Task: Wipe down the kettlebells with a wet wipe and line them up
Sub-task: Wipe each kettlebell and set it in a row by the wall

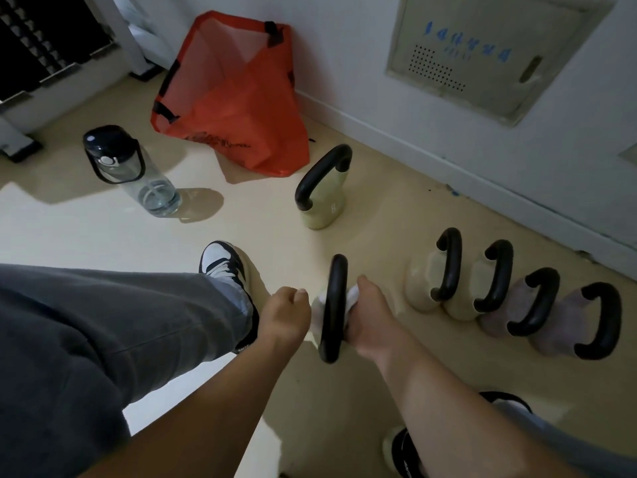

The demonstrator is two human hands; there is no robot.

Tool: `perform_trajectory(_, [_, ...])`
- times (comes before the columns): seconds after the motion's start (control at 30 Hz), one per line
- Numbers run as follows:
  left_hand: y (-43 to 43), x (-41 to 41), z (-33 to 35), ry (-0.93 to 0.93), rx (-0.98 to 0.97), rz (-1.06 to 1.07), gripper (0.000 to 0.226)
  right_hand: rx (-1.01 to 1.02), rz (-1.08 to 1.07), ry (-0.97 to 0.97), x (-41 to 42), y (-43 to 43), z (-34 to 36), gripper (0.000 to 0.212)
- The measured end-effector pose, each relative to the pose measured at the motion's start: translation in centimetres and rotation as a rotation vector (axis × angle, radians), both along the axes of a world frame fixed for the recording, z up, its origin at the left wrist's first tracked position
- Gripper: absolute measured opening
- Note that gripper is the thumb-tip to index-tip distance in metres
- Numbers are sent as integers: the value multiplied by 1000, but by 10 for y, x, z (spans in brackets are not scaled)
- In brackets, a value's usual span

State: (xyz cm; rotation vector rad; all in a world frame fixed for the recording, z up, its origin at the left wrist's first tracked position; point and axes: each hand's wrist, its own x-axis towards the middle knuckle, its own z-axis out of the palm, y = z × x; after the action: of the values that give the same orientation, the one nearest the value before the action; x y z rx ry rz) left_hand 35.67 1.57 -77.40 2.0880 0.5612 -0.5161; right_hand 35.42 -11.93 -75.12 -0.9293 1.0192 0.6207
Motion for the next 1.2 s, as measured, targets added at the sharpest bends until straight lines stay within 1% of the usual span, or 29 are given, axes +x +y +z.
perform_trajectory(0.03, [-2,2,0,91,-91,37,38,59,-60,48,5,3,-2,68])
perform_trajectory(0.1, [-8,3,-2,317,-328,101,45,84,-130,124,17,8,-9,74])
perform_trajectory(0.13, [-12,4,-3,378,-408,113,45,65,-130,104,23,10,-7,75])
perform_trajectory(0.17, [-17,6,-3,383,-428,105,42,55,-109,61,29,11,-8,76])
perform_trajectory(0.2, [-22,10,-3,361,-423,112,39,28,-72,45,34,13,-7,74])
perform_trajectory(0.27, [-33,19,1,324,-320,152,36,61,-102,108,40,13,-7,63])
perform_trajectory(0.33, [-42,30,6,327,-221,199,35,64,-69,134,45,10,-13,68])
perform_trajectory(0.4, [-48,43,12,348,-172,217,36,66,-44,135,52,10,-12,72])
perform_trajectory(0.5, [-55,71,19,336,-172,146,28,94,-87,121,72,3,-13,70])
perform_trajectory(0.57, [-58,91,25,318,-177,66,22,93,-99,104,88,0,-12,65])
perform_trajectory(0.67, [-59,118,31,274,-174,-17,29,115,-105,40,112,-3,-7,64])
perform_trajectory(0.73, [-61,137,35,227,-207,-46,35,124,-116,-20,130,-9,-6,64])
perform_trajectory(0.83, [-69,174,35,156,-234,-56,33,97,-172,-108,163,-22,-3,57])
perform_trajectory(0.93, [-80,205,29,129,-272,-50,30,72,-238,-138,191,-31,-2,64])
perform_trajectory(1.1, [-92,235,19,86,-187,-127,27,80,-331,-136,211,-38,-9,65])
perform_trajectory(1.2, [-92,239,15,49,-119,-187,28,81,-315,-101,214,-34,-11,53])
